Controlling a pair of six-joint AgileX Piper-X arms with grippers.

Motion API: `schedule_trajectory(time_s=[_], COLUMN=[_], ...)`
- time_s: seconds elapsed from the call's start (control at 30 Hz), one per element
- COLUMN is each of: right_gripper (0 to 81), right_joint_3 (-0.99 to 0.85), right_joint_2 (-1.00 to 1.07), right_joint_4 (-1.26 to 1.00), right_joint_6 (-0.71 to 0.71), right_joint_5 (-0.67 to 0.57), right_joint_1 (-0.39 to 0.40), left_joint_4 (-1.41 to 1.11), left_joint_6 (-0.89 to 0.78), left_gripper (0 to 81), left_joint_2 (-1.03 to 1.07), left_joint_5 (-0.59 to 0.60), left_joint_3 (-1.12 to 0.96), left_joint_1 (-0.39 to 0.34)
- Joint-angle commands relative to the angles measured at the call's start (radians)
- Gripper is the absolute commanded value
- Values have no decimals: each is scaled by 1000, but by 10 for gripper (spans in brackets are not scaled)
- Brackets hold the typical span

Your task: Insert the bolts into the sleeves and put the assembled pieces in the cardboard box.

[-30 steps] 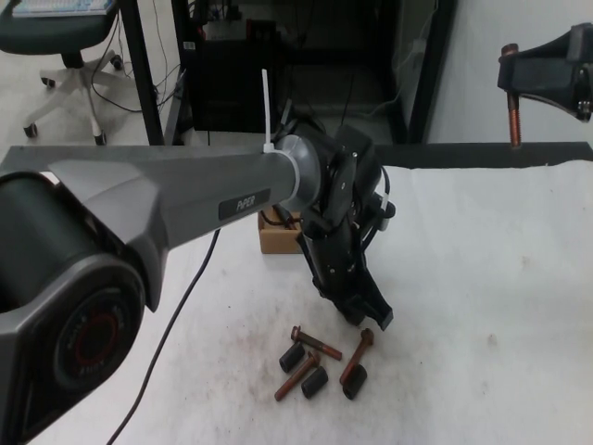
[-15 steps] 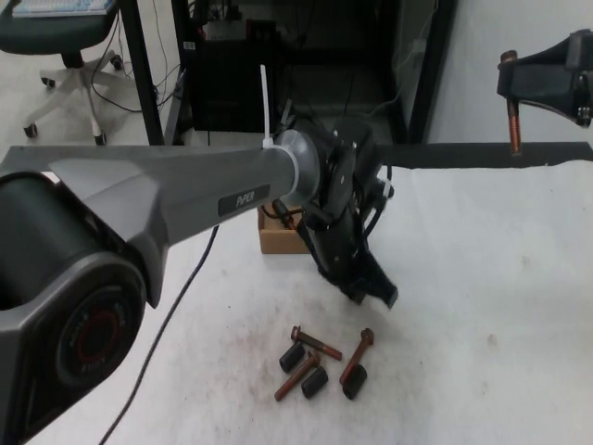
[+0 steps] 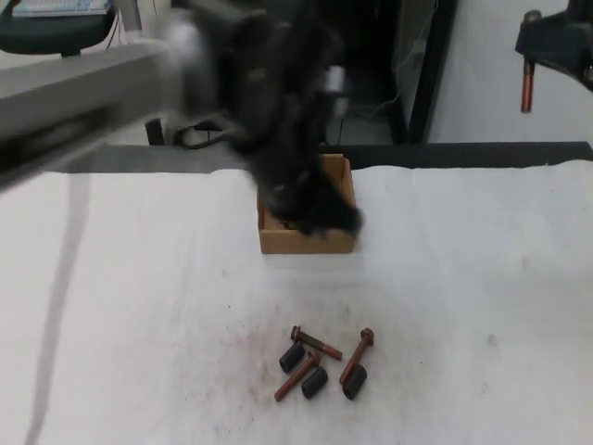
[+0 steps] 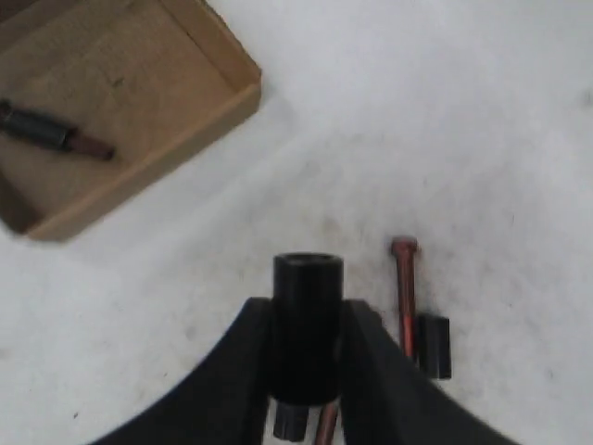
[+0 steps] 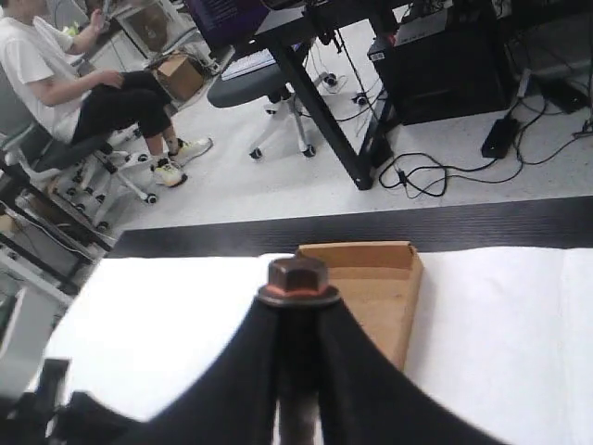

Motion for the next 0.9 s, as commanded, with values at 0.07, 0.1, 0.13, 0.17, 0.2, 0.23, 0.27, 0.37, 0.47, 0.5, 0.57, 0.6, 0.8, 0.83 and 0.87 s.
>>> schedule_trajectory(time_s=[0.07, 0.1, 0.13, 0.17, 0.2, 0.23, 0.27, 0.37, 0.47, 0.5, 0.57, 0.6, 0.8, 0.83, 0.87], right_gripper=[9, 9, 9, 9, 9, 9, 9, 9, 9, 9, 9, 9, 9, 9, 9], right_joint_3=[92, 126, 162, 199, 227, 260, 288, 339, 342, 342, 342, 342, 342, 342, 342], right_joint_2=[-31, -39, -53, -67, -81, -96, -107, -141, -147, -147, -147, -147, -145, -145, -145], right_joint_4=[-199, -257, -337, -419, -487, -583, -638, -780, -837, -854, -859, -859, -844, -831, -821], right_joint_6=[194, 234, 281, 326, 362, 390, 399, 388, 312, 264, 185, 157, -12, -36, -53], right_joint_5=[-140, -167, -185, -198, -206, -217, -229, -260, -258, -250, -209, -174, 17, 40, 57], right_joint_1=[2, 7, 16, 29, 42, 63, 86, 175, 287, 330, 417, 459, 644, 666, 682], left_joint_4=[-275, -368, -472, -562, -682, -802, -892, -1184, -1355, -1394, -1430, -1437, -1466, -1466, -1466], left_joint_6=[-124, -152, -179, -203, -233, -263, -280, -293, -338, -358, -392, -404, -427, -434, -435], left_gripper=[3, 3, 3, 3, 3, 3, 3, 3, 3, 3, 3, 3, 3, 3, 3], left_joint_2=[-355, -432, -506, -562, -626, -685, -725, -824, -851, -850, -850, -850, -850, -850, -850], left_joint_5=[129, 186, 236, 274, 296, 307, 308, 303, 303, 310, 310, 310, 310, 314, 321], left_joint_3=[335, 417, 498, 575, 650, 720, 773, 931, 1034, 1057, 1078, 1078, 1064, 1062, 1060], left_joint_1=[10, 10, 10, 10, 10, 10, 10, 10, 10, 10, 10, 10, 10, 10, 10])
